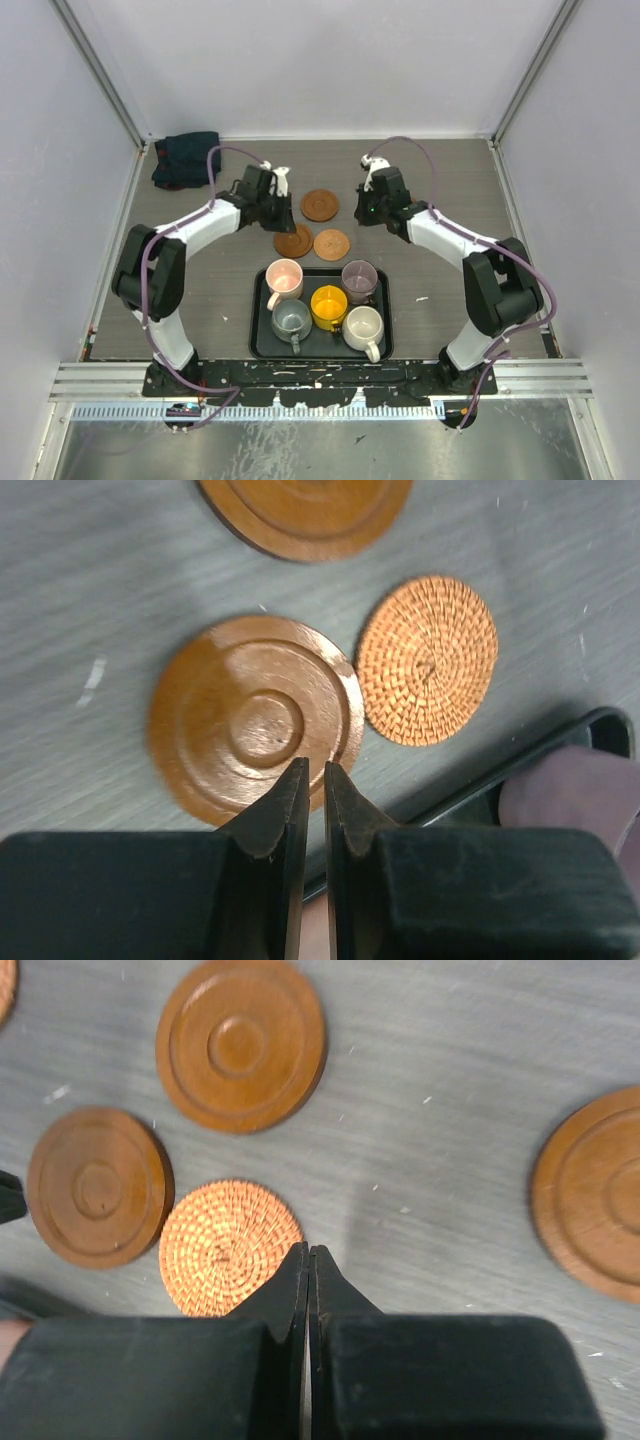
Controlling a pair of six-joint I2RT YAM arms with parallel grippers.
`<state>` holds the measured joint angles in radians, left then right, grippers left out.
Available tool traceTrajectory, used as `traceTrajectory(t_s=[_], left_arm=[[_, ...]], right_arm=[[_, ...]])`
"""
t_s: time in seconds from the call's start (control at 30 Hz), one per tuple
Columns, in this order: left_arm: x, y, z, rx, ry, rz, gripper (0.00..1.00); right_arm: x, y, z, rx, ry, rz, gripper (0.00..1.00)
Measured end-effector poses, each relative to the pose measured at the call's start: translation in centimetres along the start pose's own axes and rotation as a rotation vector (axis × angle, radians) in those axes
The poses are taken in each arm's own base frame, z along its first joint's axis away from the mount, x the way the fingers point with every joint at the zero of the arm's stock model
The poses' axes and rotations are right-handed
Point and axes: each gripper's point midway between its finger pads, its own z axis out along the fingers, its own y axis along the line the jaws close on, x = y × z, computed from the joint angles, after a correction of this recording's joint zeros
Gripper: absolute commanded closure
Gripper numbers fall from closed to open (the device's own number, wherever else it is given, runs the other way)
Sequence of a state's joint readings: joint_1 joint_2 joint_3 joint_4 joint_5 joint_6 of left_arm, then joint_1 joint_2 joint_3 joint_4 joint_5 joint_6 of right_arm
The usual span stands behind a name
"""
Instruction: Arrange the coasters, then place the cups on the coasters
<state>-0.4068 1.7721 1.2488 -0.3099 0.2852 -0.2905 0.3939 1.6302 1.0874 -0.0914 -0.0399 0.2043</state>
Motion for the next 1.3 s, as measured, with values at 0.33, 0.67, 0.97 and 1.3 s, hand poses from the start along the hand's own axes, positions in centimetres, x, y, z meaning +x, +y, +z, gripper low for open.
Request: traceTrajectory(t_s=[0.33,0.67,0.97,1.3], left_arm=[[4.1,-1.8,2.7,0.022,0.115,0.044,0.88],[5.3,-1.2,5.2,0.008,0.167,0.031,0.89],[3.4,-0.6,6.4,-0.039,0.14,0.039,0.89],[2.4,0.6,6.6,-0.083,0.126,0.035,0.89]], right_arm=[[5.6,3.8,1.6,-0.064,0.134,-0.053,0.99],[10.4,6.4,3.3,-0.121,0.253,-0.084,0.99],[9.9,6.2,4.9,-0.091,0.258,-0.078,0.99],[8.4,3.9,6.1,0.037,0.233,-0.074,0.99]])
